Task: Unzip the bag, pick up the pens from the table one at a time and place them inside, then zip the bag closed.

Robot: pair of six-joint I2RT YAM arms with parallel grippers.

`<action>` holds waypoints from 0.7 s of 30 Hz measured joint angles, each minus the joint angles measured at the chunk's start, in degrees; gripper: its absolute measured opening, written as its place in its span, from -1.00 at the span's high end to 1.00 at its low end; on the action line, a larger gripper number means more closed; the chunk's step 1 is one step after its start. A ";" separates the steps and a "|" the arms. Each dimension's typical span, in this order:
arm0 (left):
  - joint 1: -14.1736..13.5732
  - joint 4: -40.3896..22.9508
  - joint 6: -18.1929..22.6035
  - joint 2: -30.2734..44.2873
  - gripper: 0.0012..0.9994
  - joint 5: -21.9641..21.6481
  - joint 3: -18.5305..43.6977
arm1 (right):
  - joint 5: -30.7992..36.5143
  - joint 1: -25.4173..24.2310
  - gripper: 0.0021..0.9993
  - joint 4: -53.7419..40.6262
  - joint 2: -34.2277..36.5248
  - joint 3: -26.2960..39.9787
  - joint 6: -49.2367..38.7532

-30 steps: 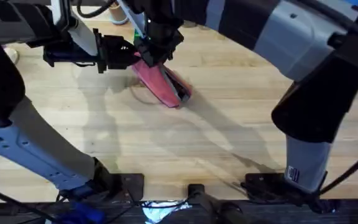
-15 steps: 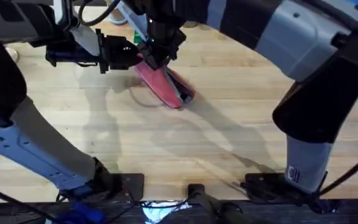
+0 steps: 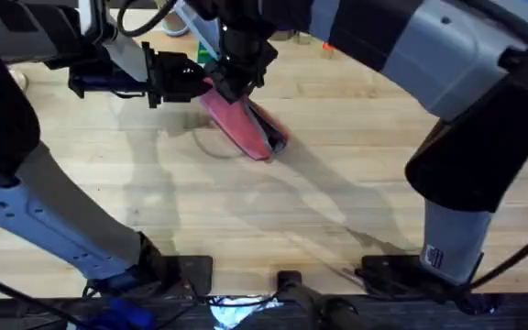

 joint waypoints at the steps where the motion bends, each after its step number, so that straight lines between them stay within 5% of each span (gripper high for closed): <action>1: 0.00 0.00 -0.02 0.00 0.92 0.00 0.00 | 0.00 0.00 0.94 -0.05 0.00 0.00 0.00; 12: -0.87 -0.92 -0.46 0.00 0.92 2.82 -0.17 | -0.15 -0.02 0.94 -4.71 -2.86 0.00 -0.25; 21: -0.65 0.18 -0.62 0.00 0.92 0.96 -0.17 | 1.20 -0.55 0.94 -9.34 -3.08 -0.13 -0.40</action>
